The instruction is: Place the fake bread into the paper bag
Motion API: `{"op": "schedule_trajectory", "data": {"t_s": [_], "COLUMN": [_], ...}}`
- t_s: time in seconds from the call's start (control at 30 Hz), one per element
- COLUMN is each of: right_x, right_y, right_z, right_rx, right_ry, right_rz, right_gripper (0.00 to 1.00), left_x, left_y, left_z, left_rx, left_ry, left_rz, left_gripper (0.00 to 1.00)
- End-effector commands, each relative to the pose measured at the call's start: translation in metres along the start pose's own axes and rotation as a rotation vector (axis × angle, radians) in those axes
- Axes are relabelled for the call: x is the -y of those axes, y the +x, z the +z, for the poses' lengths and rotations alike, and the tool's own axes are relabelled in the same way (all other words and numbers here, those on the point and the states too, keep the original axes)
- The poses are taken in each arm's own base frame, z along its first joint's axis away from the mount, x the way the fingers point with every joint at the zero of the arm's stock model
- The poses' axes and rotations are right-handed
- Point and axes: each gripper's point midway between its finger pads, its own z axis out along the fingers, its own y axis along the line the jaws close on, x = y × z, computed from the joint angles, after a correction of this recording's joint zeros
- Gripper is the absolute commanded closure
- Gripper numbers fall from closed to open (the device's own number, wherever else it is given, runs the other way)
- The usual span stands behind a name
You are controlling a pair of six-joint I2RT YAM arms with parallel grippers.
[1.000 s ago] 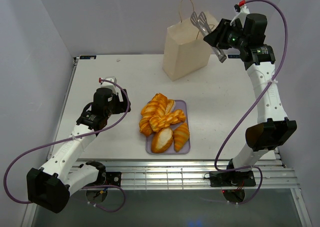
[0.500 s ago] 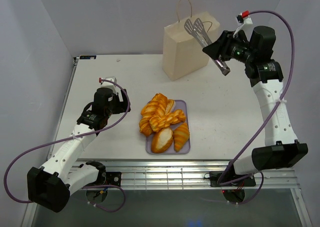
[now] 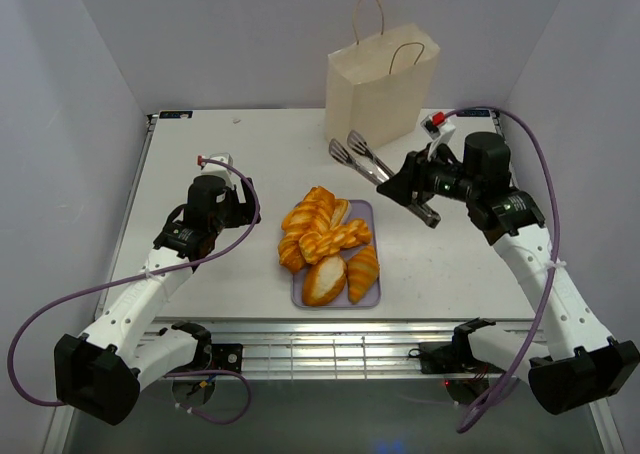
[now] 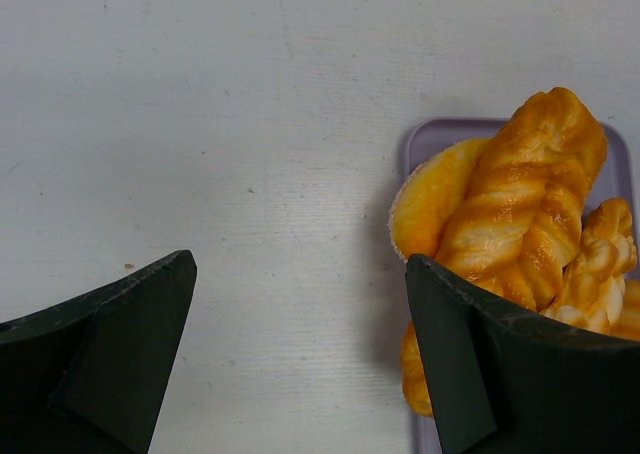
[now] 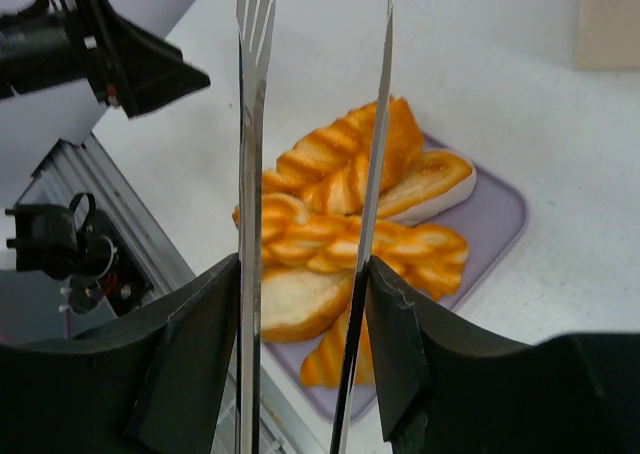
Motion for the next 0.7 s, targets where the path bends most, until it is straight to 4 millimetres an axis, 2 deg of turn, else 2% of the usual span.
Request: {"op": "schedule_trajectory", "data": {"t_s": [0.0, 0.03, 0.13, 0.17, 0.27, 0.3, 0.5, 0.67], "right_x": [-0.014, -0.011, -0.008, -0.003, 0.003, 0.005, 0.009, 0.003], "right_y": [0.025, 0.046, 0.07, 0.084, 0.097, 0.107, 0.119, 0.125], "right_z": [-0.008, -0.006, -0.009, -0.008, -0.006, -0.004, 0.009, 0.005], "right_rx": [-0.004, -0.041, -0.066, -0.089, -0.096, -0.107, -0.106, -0.112], "right_ry": [-0.022, -0.019, -0.007, 0.007, 0.028, 0.031, 0.0, -0.031], "right_rz": [-0.064, -0.045, -0.032, -0.012, 0.015, 0.045, 0.088, 0.079], "right_gripper": [0.43, 0.43, 0.43, 0.43, 0.43, 0.42, 0.42, 0.42], "left_x": [0.004, 0.005, 0.007, 0.007, 0.008, 0.008, 0.009, 0.01], "left_y": [-0.018, -0.018, -0.019, -0.019, -0.017, -0.016, -0.014, -0.013], "left_z": [-0.009, -0.009, -0.01, -0.01, -0.009, -0.008, -0.006, -0.005], "left_rx": [0.051, 0.053, 0.056, 0.055, 0.046, 0.044, 0.035, 0.027], "left_ry": [0.011, 0.016, 0.026, 0.029, 0.032, 0.033, 0.038, 0.041], "left_rz": [0.001, 0.001, -0.004, -0.003, -0.003, -0.003, -0.002, -0.002], "left_gripper": [0.04, 0.04, 0.04, 0.04, 0.04, 0.04, 0.04, 0.04]}}
